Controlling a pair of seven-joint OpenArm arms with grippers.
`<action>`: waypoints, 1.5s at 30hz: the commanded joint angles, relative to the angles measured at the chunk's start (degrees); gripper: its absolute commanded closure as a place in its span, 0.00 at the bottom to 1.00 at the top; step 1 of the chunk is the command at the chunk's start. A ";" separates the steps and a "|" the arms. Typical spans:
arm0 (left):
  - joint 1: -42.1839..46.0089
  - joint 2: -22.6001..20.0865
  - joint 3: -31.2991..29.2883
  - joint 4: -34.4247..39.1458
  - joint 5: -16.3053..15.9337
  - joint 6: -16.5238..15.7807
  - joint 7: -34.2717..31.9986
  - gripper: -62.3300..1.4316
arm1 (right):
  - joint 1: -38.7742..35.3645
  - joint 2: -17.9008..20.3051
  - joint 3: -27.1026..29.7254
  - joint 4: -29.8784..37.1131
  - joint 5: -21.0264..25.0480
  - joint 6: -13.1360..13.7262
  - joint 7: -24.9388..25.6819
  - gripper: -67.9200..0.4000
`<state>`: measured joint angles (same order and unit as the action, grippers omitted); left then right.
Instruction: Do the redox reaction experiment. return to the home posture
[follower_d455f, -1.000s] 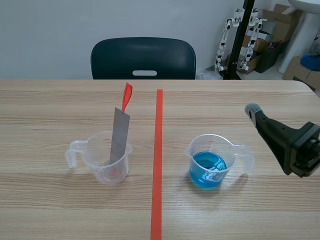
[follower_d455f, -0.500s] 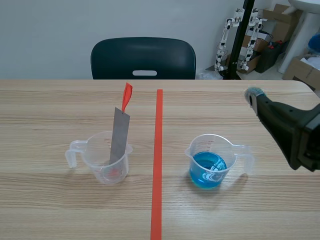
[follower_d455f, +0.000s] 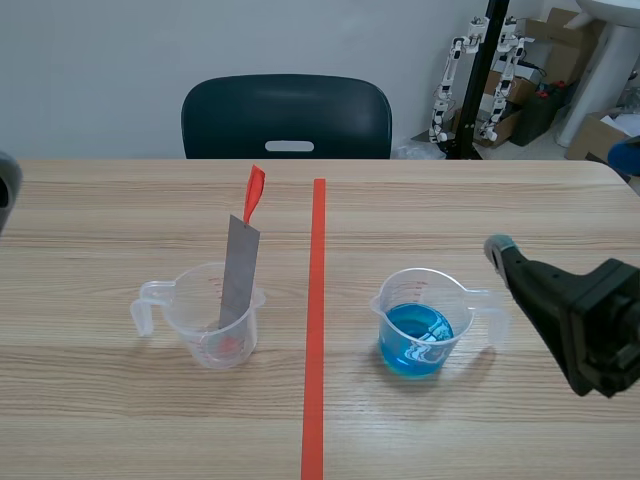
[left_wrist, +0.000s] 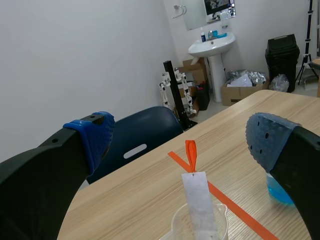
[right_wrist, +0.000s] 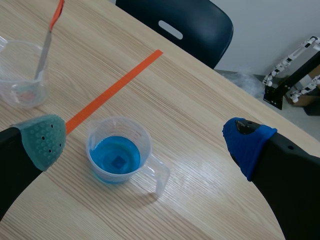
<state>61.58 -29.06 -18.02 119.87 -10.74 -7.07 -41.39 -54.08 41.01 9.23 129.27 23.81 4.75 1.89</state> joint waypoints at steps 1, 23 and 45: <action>0.13 -0.20 0.33 0.52 -0.50 0.09 -1.03 0.11 | -0.57 -0.07 0.00 0.50 0.15 -0.46 2.38 0.00; 0.15 -0.66 0.33 0.52 7.85 0.07 2.99 0.11 | -4.79 0.57 -0.31 0.42 -2.64 -0.48 8.52 0.00; 0.15 -0.66 0.33 0.52 16.57 0.11 5.29 0.11 | -4.79 0.55 -0.31 0.42 -2.64 -0.48 3.43 0.00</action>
<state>61.58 -29.85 -17.98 119.87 6.24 -7.27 -35.27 -59.55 41.30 9.23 129.23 20.99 4.73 4.19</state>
